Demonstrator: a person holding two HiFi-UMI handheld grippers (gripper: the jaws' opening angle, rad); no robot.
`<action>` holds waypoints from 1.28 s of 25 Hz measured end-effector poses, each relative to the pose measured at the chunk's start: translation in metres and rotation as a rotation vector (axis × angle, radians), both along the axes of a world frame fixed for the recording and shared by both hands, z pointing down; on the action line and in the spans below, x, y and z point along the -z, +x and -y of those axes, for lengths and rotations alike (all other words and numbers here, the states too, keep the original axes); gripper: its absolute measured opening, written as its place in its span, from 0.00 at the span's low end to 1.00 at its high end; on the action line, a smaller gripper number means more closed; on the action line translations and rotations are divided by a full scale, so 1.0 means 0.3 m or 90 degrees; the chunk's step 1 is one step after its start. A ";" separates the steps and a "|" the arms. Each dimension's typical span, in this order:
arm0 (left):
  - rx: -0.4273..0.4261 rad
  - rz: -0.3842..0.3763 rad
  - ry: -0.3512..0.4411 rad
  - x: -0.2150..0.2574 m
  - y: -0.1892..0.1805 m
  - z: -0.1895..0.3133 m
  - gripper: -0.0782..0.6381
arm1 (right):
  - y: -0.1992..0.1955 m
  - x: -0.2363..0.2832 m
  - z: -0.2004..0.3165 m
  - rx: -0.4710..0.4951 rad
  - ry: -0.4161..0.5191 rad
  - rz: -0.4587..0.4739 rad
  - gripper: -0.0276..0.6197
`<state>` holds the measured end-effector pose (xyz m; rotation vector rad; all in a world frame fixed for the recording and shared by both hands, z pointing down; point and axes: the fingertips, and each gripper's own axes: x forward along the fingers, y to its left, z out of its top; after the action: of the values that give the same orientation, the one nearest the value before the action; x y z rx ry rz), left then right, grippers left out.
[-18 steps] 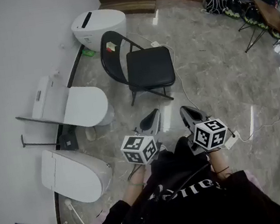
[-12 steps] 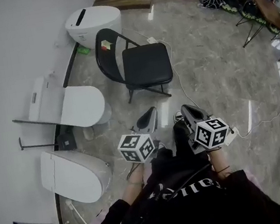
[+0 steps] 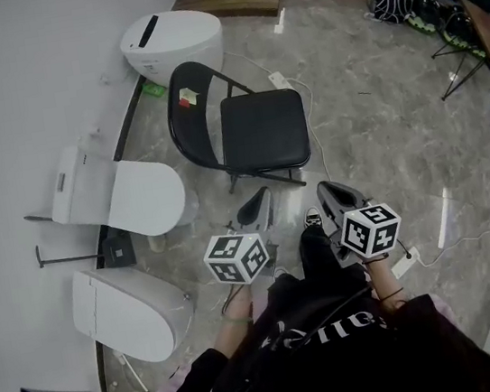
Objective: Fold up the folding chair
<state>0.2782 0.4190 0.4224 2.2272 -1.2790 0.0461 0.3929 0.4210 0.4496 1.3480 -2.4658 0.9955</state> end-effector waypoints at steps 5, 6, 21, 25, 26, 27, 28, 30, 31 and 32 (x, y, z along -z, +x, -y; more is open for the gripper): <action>0.036 0.004 0.003 0.005 0.052 0.219 0.11 | 0.050 0.004 0.236 0.044 0.002 -0.003 0.06; 0.044 0.005 0.004 0.009 0.066 0.257 0.11 | 0.063 0.007 0.281 0.052 0.002 -0.001 0.06; 0.144 0.087 -0.026 -0.005 -0.032 0.562 0.11 | 0.119 -0.076 0.612 0.080 -0.045 0.025 0.06; 0.150 0.101 -0.038 -0.023 -0.133 0.643 0.11 | 0.071 -0.094 0.672 0.064 -0.054 0.025 0.06; 0.150 0.101 -0.045 -0.033 -0.162 0.670 0.11 | 0.053 -0.096 0.695 0.060 -0.055 0.023 0.06; 0.147 0.103 -0.054 -0.045 -0.195 0.696 0.11 | 0.032 -0.096 0.719 0.055 -0.055 0.021 0.06; 0.144 0.106 -0.061 -0.056 -0.231 0.722 0.12 | 0.010 -0.094 0.740 0.051 -0.054 0.020 0.06; 0.141 0.111 -0.070 -0.071 -0.315 0.776 0.12 | -0.037 -0.087 0.777 0.040 -0.049 0.018 0.06; 0.142 0.112 -0.073 -0.076 -0.361 0.805 0.12 | -0.060 -0.083 0.796 0.033 -0.046 0.016 0.06; 0.142 0.112 -0.076 -0.081 -0.408 0.836 0.12 | -0.082 -0.083 0.818 0.026 -0.046 0.014 0.06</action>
<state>0.1558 0.1681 0.4466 2.0027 -1.5708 0.2326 0.3681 0.1757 0.4745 1.2674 -2.4376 1.0845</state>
